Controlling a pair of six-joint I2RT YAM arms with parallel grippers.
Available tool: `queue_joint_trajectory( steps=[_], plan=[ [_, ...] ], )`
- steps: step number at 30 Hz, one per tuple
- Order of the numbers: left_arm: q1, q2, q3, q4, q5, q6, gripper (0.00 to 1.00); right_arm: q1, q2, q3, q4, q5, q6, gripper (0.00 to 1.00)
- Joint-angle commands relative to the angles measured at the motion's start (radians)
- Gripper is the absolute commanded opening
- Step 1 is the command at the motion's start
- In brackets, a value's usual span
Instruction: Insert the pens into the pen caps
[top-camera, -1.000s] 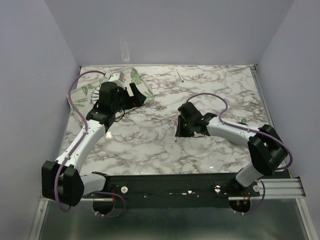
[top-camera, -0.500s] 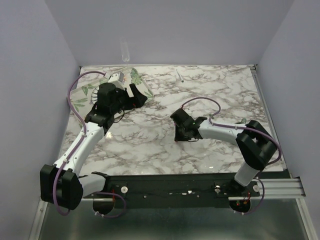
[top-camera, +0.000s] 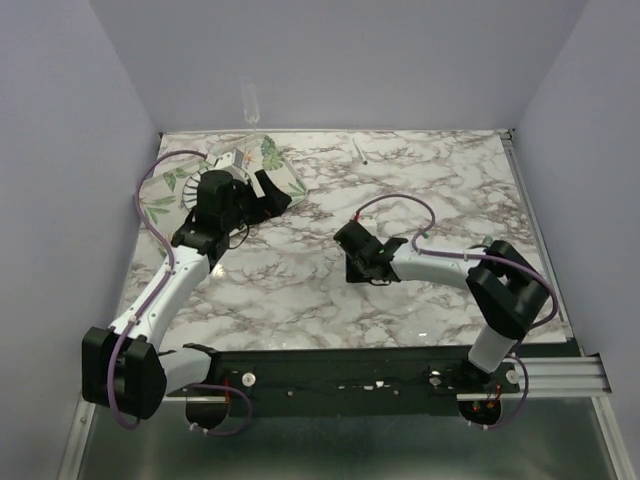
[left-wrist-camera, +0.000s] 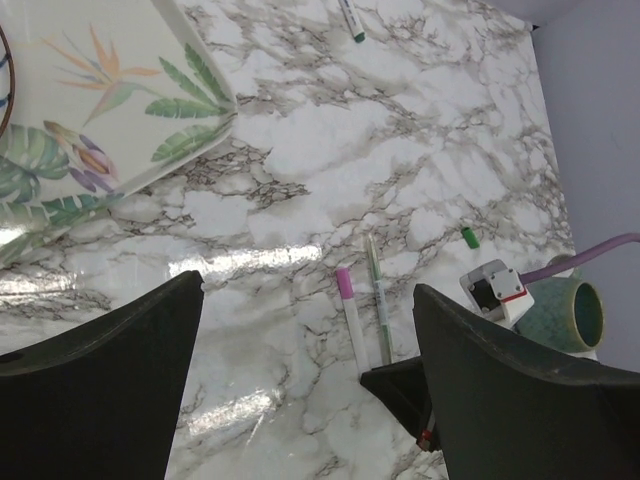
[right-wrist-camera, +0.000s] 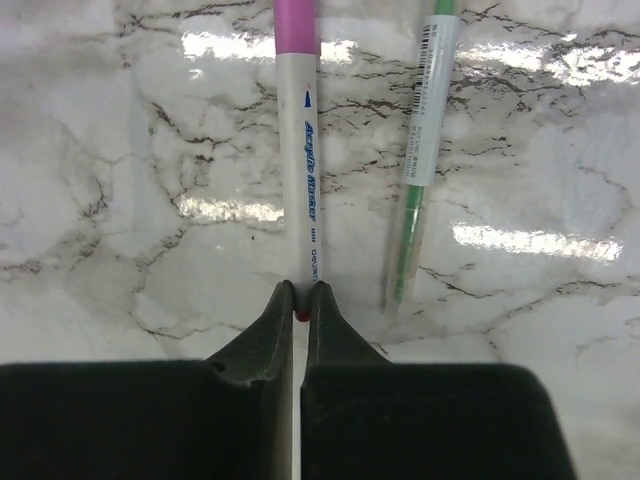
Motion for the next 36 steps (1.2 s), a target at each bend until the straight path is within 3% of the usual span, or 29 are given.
queue_joint_trajectory(
  steps=[1,6,9,14,20,26,31,36],
  plan=[
    [-0.005,0.024,-0.048,0.009,0.056,-0.065,0.91,0.017,-0.117,-0.036,0.038,0.012,-0.085,0.01],
    [-0.025,0.102,-0.093,0.165,0.221,-0.151,0.85,0.019,-0.222,-0.053,0.151,-0.086,-0.164,0.01],
    [-0.066,0.17,-0.067,0.189,0.232,-0.147,0.83,0.017,-0.254,-0.054,0.194,-0.155,-0.181,0.01],
    [-0.114,0.265,0.001,0.126,0.183,-0.105,0.84,0.017,-0.23,-0.041,0.093,-0.001,-0.119,0.01],
    [-0.111,0.164,-0.051,0.129,0.029,-0.127,0.86,0.016,-0.086,0.019,-0.072,0.097,-0.014,0.23],
    [-0.103,0.084,0.007,0.008,-0.039,-0.029,0.88,0.016,-0.03,0.041,-0.095,0.15,-0.02,0.23],
    [-0.1,0.041,0.031,-0.023,-0.047,0.019,0.89,0.005,-0.087,0.085,-0.114,0.183,-0.109,0.23],
    [-0.1,0.004,0.033,-0.041,-0.077,0.059,0.9,-0.015,-0.079,0.088,-0.169,0.204,-0.096,0.23]
  ],
)
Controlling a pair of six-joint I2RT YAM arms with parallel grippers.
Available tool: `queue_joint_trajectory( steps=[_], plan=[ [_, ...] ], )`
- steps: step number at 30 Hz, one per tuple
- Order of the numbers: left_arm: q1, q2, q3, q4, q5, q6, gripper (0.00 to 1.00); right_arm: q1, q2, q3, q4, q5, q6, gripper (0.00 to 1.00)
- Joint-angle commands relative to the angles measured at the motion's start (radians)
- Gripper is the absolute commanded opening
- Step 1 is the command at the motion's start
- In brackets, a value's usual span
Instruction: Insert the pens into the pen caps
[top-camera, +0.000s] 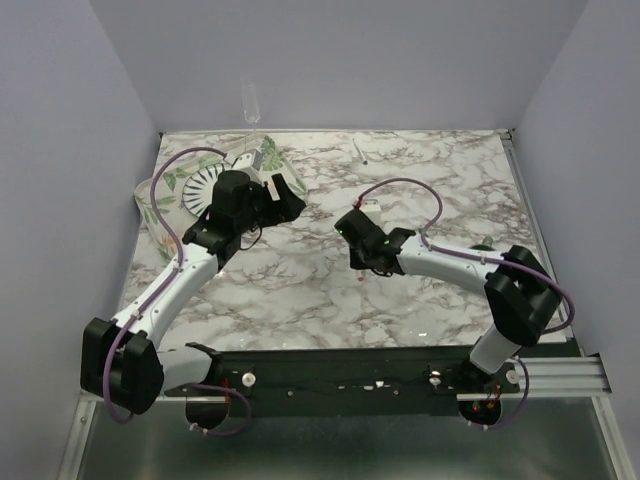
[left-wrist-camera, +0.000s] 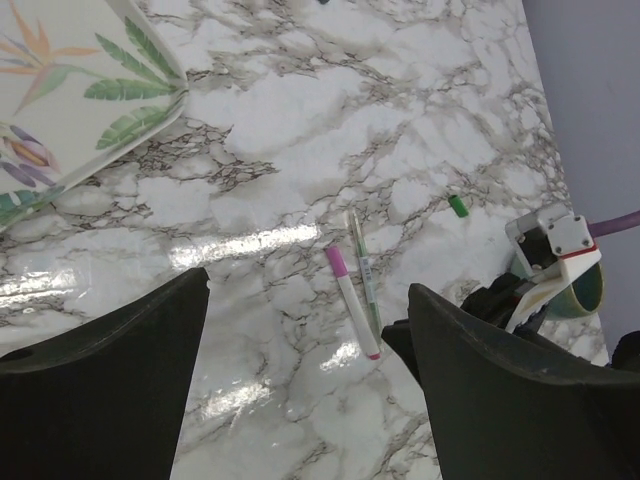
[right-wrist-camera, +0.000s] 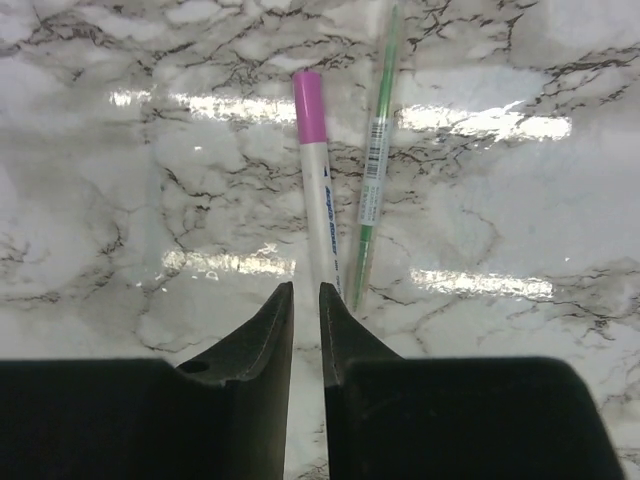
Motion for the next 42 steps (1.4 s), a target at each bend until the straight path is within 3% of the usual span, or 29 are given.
queue_joint_trajectory(
  steps=[1,11,23,25,26,28,35,42],
  plan=[
    [0.004,-0.045,0.017,-0.039,-0.059,0.069,0.9,-0.013,-0.006,0.0,-0.064,0.065,-0.003,0.24],
    [0.004,-0.025,-0.008,-0.007,-0.009,0.045,0.9,-0.019,0.037,-0.044,-0.047,0.092,0.02,0.24],
    [0.002,-0.036,-0.024,0.001,0.007,0.046,0.91,-0.036,0.133,-0.089,0.05,0.017,0.035,0.23],
    [0.004,-0.037,-0.027,0.004,0.008,0.042,0.91,-0.036,0.15,-0.093,0.056,0.014,0.04,0.19],
    [0.004,-0.034,-0.029,0.007,0.014,0.039,0.9,-0.037,0.155,-0.098,0.057,0.013,0.04,0.1],
    [0.002,-0.028,-0.031,0.018,0.034,0.028,0.89,-0.037,0.159,-0.098,0.056,0.016,0.029,0.01],
    [-0.003,0.079,-0.011,0.118,0.166,-0.067,0.89,-0.037,-0.012,-0.058,0.013,0.112,-0.084,0.01],
    [-0.055,0.25,0.075,0.22,0.268,-0.127,0.88,-0.037,-0.272,-0.15,0.223,-0.151,-0.23,0.01]
  ],
)
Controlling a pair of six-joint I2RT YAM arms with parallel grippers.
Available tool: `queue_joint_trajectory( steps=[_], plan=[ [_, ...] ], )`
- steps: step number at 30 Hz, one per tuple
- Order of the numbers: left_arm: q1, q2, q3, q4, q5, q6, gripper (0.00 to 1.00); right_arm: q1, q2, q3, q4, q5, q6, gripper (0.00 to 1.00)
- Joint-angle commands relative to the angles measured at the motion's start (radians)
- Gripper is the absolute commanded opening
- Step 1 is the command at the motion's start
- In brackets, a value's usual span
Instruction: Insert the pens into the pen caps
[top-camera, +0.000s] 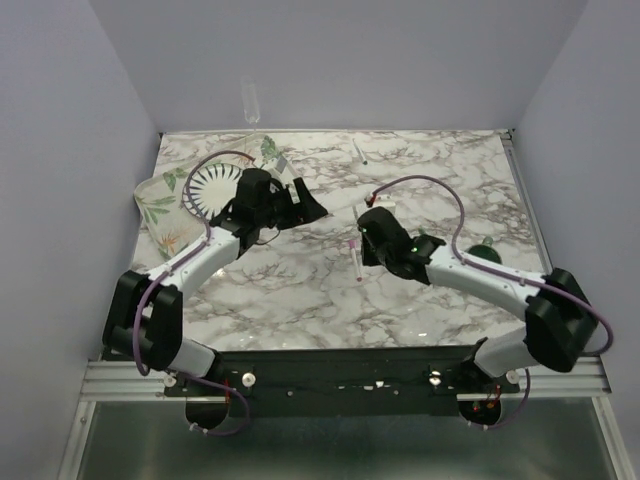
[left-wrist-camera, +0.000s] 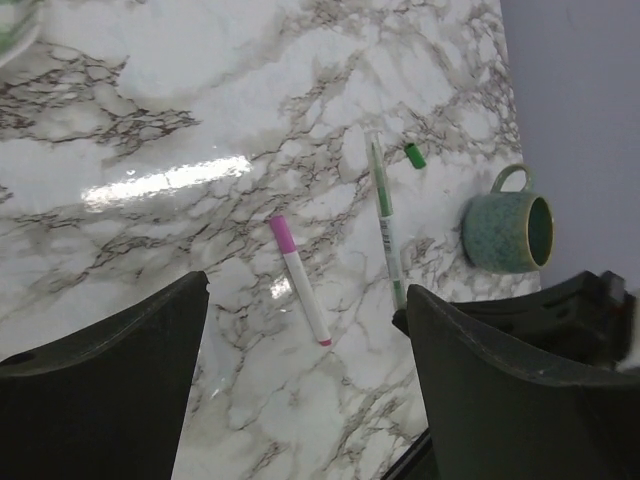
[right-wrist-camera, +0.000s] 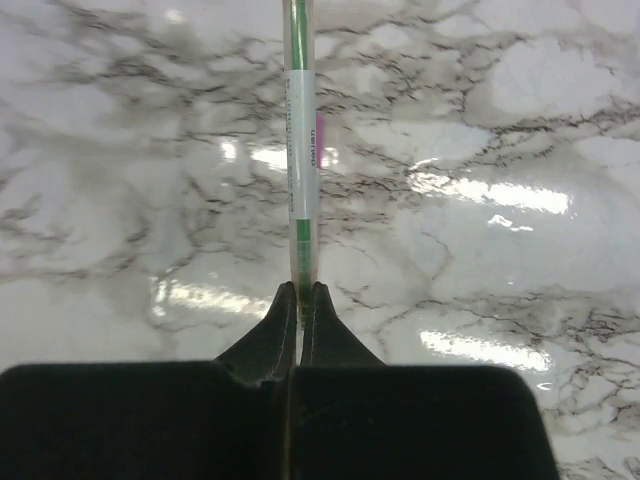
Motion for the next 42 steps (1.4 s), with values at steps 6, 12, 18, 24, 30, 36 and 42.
queue_joint_trajectory(
  steps=[6,12,18,24,30,36,42],
  plan=[
    [-0.082,0.159,0.109,0.21,0.155,-0.076,0.87,-0.005,-0.223,-0.093,0.226,-0.271,-0.147,0.01],
    [-0.095,0.206,0.107,0.274,0.204,-0.121,0.8,-0.005,-0.237,-0.101,0.239,-0.292,-0.145,0.01],
    [-0.112,0.271,0.158,0.227,0.255,-0.122,0.61,-0.004,-0.255,-0.118,0.257,-0.298,-0.136,0.01],
    [-0.115,0.284,0.171,0.222,0.244,-0.146,0.0,-0.005,-0.252,-0.119,0.242,-0.269,-0.119,0.01],
    [-0.115,0.309,0.202,0.233,0.27,-0.186,0.0,-0.005,-0.232,-0.127,0.24,-0.298,-0.096,0.33],
    [-0.114,0.3,0.207,0.222,0.255,-0.189,0.0,-0.005,-0.229,-0.136,0.239,-0.263,-0.07,0.34],
    [-0.109,0.294,0.204,0.239,0.247,-0.209,0.0,-0.005,-0.224,-0.132,0.24,-0.254,-0.061,0.34]
  ],
)
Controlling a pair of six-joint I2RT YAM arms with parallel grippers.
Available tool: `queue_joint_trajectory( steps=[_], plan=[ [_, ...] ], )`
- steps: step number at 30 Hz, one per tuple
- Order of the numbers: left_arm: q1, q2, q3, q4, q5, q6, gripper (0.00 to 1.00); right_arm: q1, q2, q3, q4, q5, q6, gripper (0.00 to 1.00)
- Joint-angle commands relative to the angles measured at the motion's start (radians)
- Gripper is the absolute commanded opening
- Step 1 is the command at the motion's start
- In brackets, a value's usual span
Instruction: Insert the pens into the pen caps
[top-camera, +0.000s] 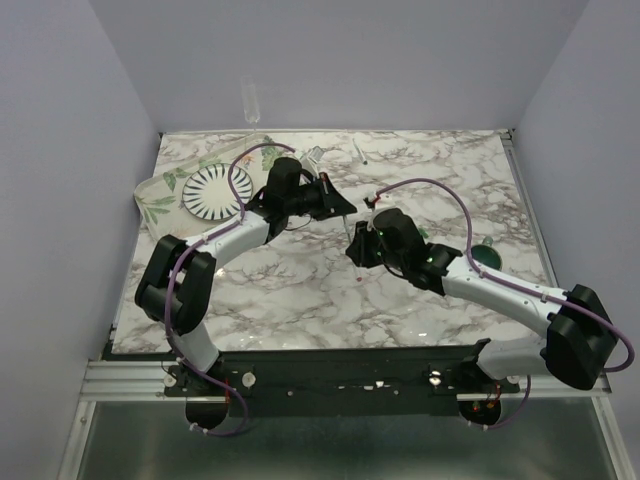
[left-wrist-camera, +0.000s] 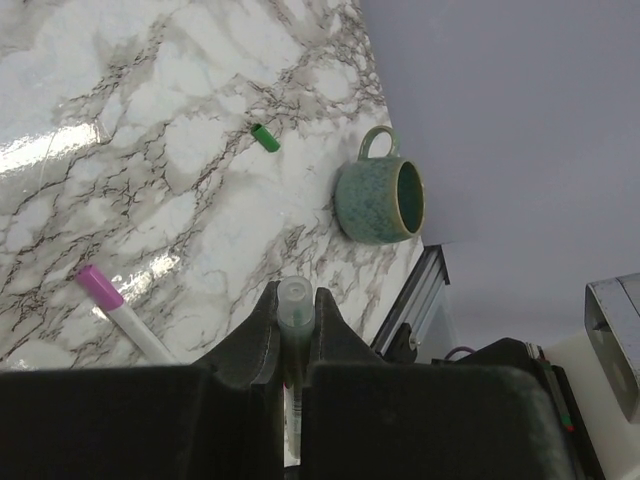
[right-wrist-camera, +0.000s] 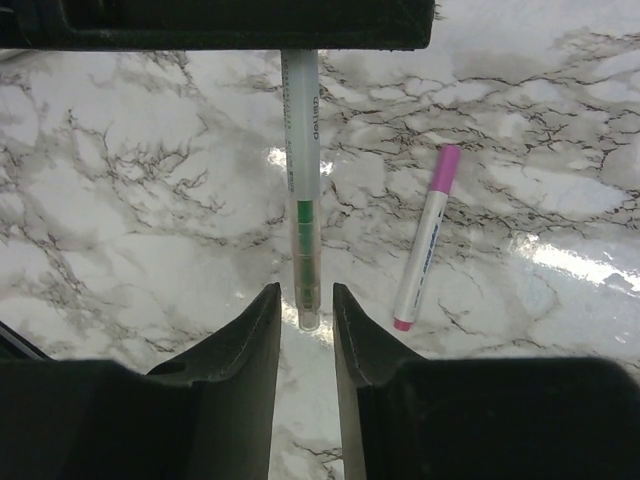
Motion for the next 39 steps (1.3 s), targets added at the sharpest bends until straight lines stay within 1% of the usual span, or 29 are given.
queue_joint_trajectory(
  steps=[1,2,3,4,5,6,7,8,9,10,11,12,17,20,21,22,23,25,26,27,28,31,32,33,34,35,36,37,39],
  plan=[
    [0.006,-0.003,0.019,0.016,0.006,-0.021,0.0,0.001,0.008,-0.007,0.01,0.023,0.021,0.29],
    [0.007,-0.003,0.017,0.018,0.008,-0.023,0.0,0.002,0.01,-0.008,0.013,0.023,0.019,0.23],
    [0.007,-0.003,0.017,0.021,0.008,-0.029,0.0,0.001,0.01,-0.007,0.014,0.023,0.018,0.07],
    [0.007,-0.006,0.014,0.03,0.008,-0.034,0.0,0.001,0.01,-0.004,0.016,0.02,0.015,0.01],
    [0.007,-0.007,0.01,0.038,0.008,-0.043,0.0,0.001,0.007,-0.004,0.019,0.02,0.013,0.01],
    [0.007,-0.013,0.003,0.058,0.005,-0.05,0.06,0.001,0.005,-0.002,0.027,0.023,0.011,0.01],
    [0.01,-0.018,0.0,0.068,0.003,-0.055,0.19,0.002,0.002,0.001,0.03,0.036,0.008,0.01],
    [0.015,-0.027,-0.001,0.081,-0.004,-0.061,0.52,-0.001,0.004,0.008,0.03,0.05,0.001,0.01],
    [0.025,-0.052,-0.007,0.082,-0.045,-0.066,0.65,-0.007,0.017,0.043,-0.002,0.07,0.004,0.01],
    [0.032,-0.072,-0.01,0.084,-0.072,-0.06,0.74,-0.015,0.033,0.065,-0.025,0.084,0.002,0.01],
    [0.038,-0.088,-0.01,0.081,-0.098,-0.052,0.96,-0.024,0.045,0.084,-0.045,0.083,-0.008,0.01],
    [0.047,-0.124,0.003,0.052,-0.15,-0.031,0.99,-0.041,0.063,0.105,-0.068,0.083,-0.013,0.01],
    [0.133,-0.176,0.085,-0.072,-0.202,0.002,0.99,-0.094,0.09,0.194,-0.107,0.096,-0.045,0.01],
    [0.191,-0.199,0.126,-0.203,-0.221,0.032,0.99,-0.195,0.138,0.257,-0.122,0.078,-0.074,0.01],
    [0.203,-0.211,0.132,-0.28,-0.225,0.044,0.99,-0.262,0.169,0.303,-0.166,0.045,-0.087,0.01],
    [0.211,-0.219,0.135,-0.315,-0.23,0.06,0.99,-0.287,0.216,0.356,-0.217,0.052,-0.094,0.01],
    [0.223,-0.231,0.128,-0.339,-0.225,0.09,0.99,-0.301,0.291,0.459,-0.257,0.094,-0.12,0.01],
    [0.226,-0.279,0.088,-0.379,-0.219,0.124,0.99,-0.314,0.368,0.539,-0.307,0.197,-0.175,0.01],
    [0.228,-0.299,0.071,-0.389,-0.224,0.153,0.99,-0.32,0.448,0.592,-0.33,0.213,-0.215,0.01],
    [0.228,-0.346,0.051,-0.396,-0.228,0.164,0.99,-0.343,0.485,0.68,-0.373,0.221,-0.232,0.01],
    [0.228,-0.374,0.005,-0.393,-0.238,0.17,0.99,-0.355,0.517,0.724,-0.384,0.224,-0.251,0.01],
    [0.228,-0.476,-0.093,-0.364,-0.28,0.199,0.99,-0.403,0.626,0.814,-0.384,0.198,-0.329,0.01],
    [0.228,-0.496,-0.113,-0.366,-0.296,0.215,0.99,-0.41,0.646,0.826,-0.375,0.19,-0.396,0.01],
    [0.228,-0.533,-0.125,-0.378,-0.341,0.256,0.99,-0.421,0.69,0.847,-0.377,0.199,-0.432,0.01],
    [0.228,-0.547,-0.145,-0.387,-0.36,0.274,0.99,-0.423,0.714,0.895,-0.393,0.257,-0.449,0.01],
    [0.228,-0.556,-0.148,-0.398,-0.379,0.293,0.99,-0.424,0.735,0.926,-0.407,0.264,-0.517,0.01],
    [0.228,-0.573,-0.151,-0.424,-0.398,0.313,0.99,-0.436,0.76,0.953,-0.448,0.244,-0.544,0.01],
    [0.228,-0.579,-0.152,-0.435,-0.428,0.334,0.99,-0.447,0.801,1.007,-0.476,0.16,-0.571,0.01],
    [0.228,-0.599,-0.158,-0.436,-0.437,0.347,0.99,-0.476,0.841,1.047,-0.514,0.097,-0.617,0.01]
  ],
)
